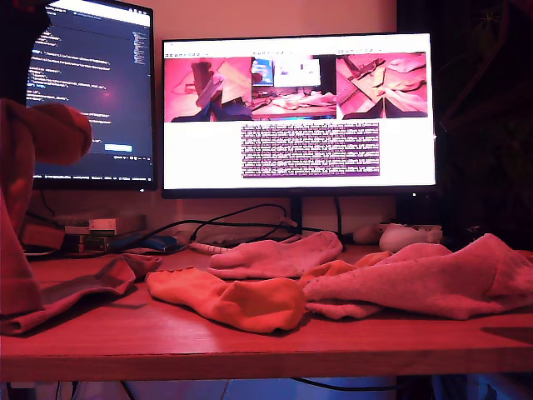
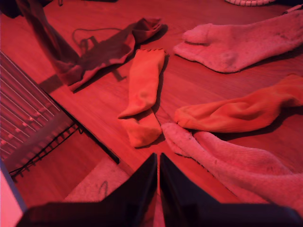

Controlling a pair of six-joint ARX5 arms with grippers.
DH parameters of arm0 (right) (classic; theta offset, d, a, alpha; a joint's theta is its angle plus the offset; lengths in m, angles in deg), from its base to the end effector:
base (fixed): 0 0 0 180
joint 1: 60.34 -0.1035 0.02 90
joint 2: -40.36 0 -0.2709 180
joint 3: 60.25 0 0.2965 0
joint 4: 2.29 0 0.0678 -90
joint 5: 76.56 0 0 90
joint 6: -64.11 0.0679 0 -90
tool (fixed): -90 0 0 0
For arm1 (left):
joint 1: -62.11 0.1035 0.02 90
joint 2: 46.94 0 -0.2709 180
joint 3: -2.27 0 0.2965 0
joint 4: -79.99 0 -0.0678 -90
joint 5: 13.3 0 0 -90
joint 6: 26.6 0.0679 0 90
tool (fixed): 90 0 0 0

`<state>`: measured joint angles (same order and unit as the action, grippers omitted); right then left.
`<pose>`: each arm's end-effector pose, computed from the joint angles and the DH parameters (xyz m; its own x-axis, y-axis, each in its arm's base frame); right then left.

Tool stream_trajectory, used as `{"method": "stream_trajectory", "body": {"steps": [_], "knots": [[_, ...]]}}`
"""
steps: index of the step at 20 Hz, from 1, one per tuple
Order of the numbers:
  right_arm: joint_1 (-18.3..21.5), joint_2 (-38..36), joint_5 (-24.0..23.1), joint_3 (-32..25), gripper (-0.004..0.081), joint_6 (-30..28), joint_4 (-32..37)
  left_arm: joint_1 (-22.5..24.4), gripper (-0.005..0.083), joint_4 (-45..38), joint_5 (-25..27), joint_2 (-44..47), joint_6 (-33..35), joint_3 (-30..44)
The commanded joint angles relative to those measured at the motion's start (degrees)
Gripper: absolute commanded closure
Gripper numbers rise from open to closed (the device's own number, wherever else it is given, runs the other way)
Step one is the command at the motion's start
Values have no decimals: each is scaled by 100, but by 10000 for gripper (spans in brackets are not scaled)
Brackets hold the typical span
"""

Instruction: Pair up the socks based on colour and pattern, by placing them on top of one another

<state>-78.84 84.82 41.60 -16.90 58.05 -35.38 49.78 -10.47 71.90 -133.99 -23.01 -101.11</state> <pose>0.2067 0.1029 0.2157 0.5418 0.6789 -0.4956 -0.7025 0.6894 0.1765 0.3209 -0.0760 0.3277 0.2633 -0.1432 -0.9540 0.2945 0.9536 -0.0619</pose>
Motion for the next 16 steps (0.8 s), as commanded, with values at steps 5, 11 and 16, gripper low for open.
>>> {"method": "stream_trajectory", "body": {"steps": [5,11,16], "knots": [[-35,0,42,66,780,0,83,57,795,11,-4,634,44,46],[-35,0,42,63,780,0,85,79,795,7,-2,431,28,74],[-35,0,42,63,780,0,98,157,795,-490,-9,-179,46,122]]}}
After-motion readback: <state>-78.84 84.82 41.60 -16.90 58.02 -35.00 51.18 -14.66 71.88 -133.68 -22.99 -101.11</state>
